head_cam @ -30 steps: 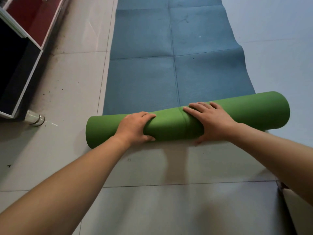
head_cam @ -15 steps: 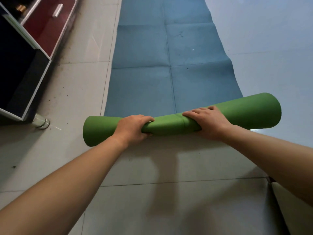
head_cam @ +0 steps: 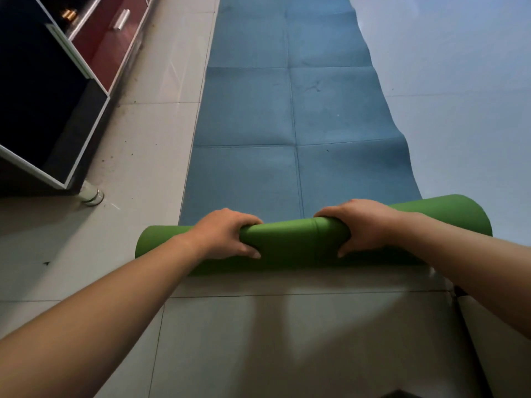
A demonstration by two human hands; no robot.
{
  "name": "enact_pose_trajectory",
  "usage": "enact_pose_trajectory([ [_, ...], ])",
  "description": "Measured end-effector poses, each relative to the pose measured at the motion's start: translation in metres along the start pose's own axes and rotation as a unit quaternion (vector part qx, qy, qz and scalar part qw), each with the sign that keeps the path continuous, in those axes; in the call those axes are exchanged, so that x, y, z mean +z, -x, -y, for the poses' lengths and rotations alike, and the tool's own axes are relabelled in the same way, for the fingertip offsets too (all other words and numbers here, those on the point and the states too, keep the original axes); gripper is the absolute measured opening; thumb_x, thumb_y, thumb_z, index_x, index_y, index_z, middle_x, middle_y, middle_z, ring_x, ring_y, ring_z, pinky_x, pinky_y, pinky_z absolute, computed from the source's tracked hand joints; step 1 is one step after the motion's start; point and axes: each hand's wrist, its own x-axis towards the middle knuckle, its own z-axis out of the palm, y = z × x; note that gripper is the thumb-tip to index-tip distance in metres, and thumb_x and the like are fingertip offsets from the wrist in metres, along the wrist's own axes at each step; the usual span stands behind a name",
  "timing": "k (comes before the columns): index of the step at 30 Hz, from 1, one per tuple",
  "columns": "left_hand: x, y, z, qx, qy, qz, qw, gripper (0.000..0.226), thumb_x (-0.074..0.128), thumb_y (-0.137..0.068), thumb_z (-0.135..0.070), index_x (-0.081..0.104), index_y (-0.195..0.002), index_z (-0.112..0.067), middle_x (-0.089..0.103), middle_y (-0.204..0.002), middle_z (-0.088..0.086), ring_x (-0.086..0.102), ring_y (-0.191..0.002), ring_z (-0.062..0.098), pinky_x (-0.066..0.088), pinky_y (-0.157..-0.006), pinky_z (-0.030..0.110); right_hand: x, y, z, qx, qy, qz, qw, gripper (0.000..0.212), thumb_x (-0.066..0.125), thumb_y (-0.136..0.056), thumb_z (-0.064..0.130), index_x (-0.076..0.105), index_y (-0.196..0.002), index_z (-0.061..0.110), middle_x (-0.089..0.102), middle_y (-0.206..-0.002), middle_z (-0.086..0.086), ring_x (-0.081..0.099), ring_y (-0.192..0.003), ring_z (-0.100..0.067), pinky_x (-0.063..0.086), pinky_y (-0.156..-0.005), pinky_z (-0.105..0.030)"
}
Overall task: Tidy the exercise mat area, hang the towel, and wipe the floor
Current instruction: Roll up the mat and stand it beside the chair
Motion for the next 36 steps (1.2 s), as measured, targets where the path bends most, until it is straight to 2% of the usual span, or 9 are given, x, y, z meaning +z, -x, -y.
enact_pose_trajectory([
  [4, 0.006, -0.013, 0.01, 0.004, 0.006, -0.065, 0.998, 0.073, 0.073, -0.071, -0.051, 0.043, -0.135, -0.034, 0.052, -0.133, -0.01, 0.049, -0.12, 0.015, 0.043, -0.096, 0.032, 0.004, -0.008, -0.01, 0.002, -0.022, -0.047, 0.999, 0.096, 0.081, -0.061, 0.047, 0.031, -0.141, 0.031, 0.043, -0.14, 0.006, 0.044, -0.125, -0.019, 0.038, -0.099, -0.032],
  [9, 0.017, -0.03, 0.019, -0.02, 0.036, -0.171, 0.984, 0.048, 0.066, -0.083, -0.038, 0.054, -0.128, -0.029, 0.053, -0.131, -0.006, 0.051, -0.119, 0.017, 0.046, -0.094, 0.036, 0.011, -0.016, -0.027, 0.034, -0.068, -0.127, 0.989, 0.073, 0.077, -0.069, 0.047, 0.045, -0.134, 0.036, 0.044, -0.137, 0.008, 0.049, -0.114, -0.016, 0.044, -0.09, -0.031],
  [15, 0.03, -0.049, 0.021, -0.038, -0.059, -0.132, 0.989, 0.05, 0.047, -0.094, -0.036, 0.034, -0.142, -0.029, 0.036, -0.148, -0.001, 0.034, -0.135, 0.02, 0.031, -0.109, 0.04, 0.013, -0.03, -0.03, 0.054, -0.055, -0.109, 0.991, 0.065, 0.069, -0.078, 0.046, 0.042, -0.137, 0.038, 0.039, -0.145, 0.006, 0.039, -0.13, -0.018, 0.039, -0.101, -0.034],
  [18, 0.03, -0.056, 0.026, -0.047, -0.073, -0.113, 0.99, 0.052, 0.043, -0.095, -0.037, 0.028, -0.144, -0.031, 0.032, -0.15, -0.001, 0.029, -0.138, 0.02, 0.028, -0.111, 0.043, 0.015, -0.033, -0.018, 0.034, -0.026, -0.115, 0.992, 0.065, 0.06, -0.084, 0.05, 0.036, -0.141, 0.033, 0.03, -0.151, 0.004, 0.032, -0.136, -0.02, 0.03, -0.109, -0.034],
  [22, 0.028, -0.066, 0.03, -0.044, -0.083, -0.104, 0.99, 0.053, 0.043, -0.095, -0.037, 0.027, -0.145, -0.03, 0.03, -0.151, 0.0, 0.027, -0.139, 0.02, 0.027, -0.111, 0.041, 0.028, -0.034, 0.003, 0.022, 0.024, -0.047, 0.998, 0.114, 0.053, -0.063, 0.08, 0.005, -0.15, 0.023, -0.001, -0.158, -0.004, -0.001, -0.145, -0.025, 0.005, -0.118, -0.049],
  [24, 0.026, -0.072, 0.031, -0.052, -0.079, -0.094, 0.991, 0.053, 0.044, -0.095, -0.036, 0.027, -0.145, -0.03, 0.03, -0.151, -0.001, 0.026, -0.139, 0.02, 0.026, -0.112, 0.043, 0.032, -0.039, 0.001, 0.02, 0.074, -0.02, 0.997, 0.128, 0.06, -0.058, 0.079, -0.007, -0.149, 0.02, -0.013, -0.157, -0.007, -0.01, -0.145, -0.025, 0.001, -0.117, -0.052],
  [30, 0.011, -0.079, 0.024, -0.015, -0.035, -0.134, 0.99, 0.046, 0.037, -0.097, -0.023, 0.034, -0.143, -0.026, 0.032, -0.15, -0.003, 0.028, -0.138, 0.018, 0.023, -0.111, 0.049, 0.009, -0.052, -0.015, 0.011, 0.032, -0.062, 0.998, 0.115, 0.066, -0.064, 0.069, 0.003, -0.149, 0.026, 0.004, -0.158, 0.0, 0.006, -0.145, -0.02, 0.009, -0.117, -0.042],
  [32, -0.004, -0.078, 0.025, 0.026, -0.041, -0.144, 0.988, 0.047, 0.034, -0.095, -0.041, 0.042, -0.138, -0.025, 0.037, -0.147, 0.0, 0.035, -0.134, 0.02, 0.028, -0.109, 0.045, -0.002, -0.051, -0.02, 0.017, 0.004, -0.089, 0.996, 0.106, 0.067, -0.065, 0.067, 0.015, -0.148, 0.026, 0.018, -0.155, -0.001, 0.021, -0.141, -0.021, 0.019, -0.115, -0.037],
  [36, -0.024, -0.068, 0.019, 0.046, -0.07, -0.092, 0.992, 0.096, 0.026, -0.066, -0.081, 0.037, -0.14, -0.021, 0.039, -0.145, 0.001, 0.04, -0.13, 0.022, 0.036, -0.106, 0.036, -0.019, -0.045, -0.019, 0.068, -0.047, -0.115, 0.99, 0.088, 0.066, -0.069, 0.063, 0.036, -0.141, 0.024, 0.037, -0.144, 0.0, 0.041, -0.128, -0.022, 0.036, -0.104, -0.033],
])
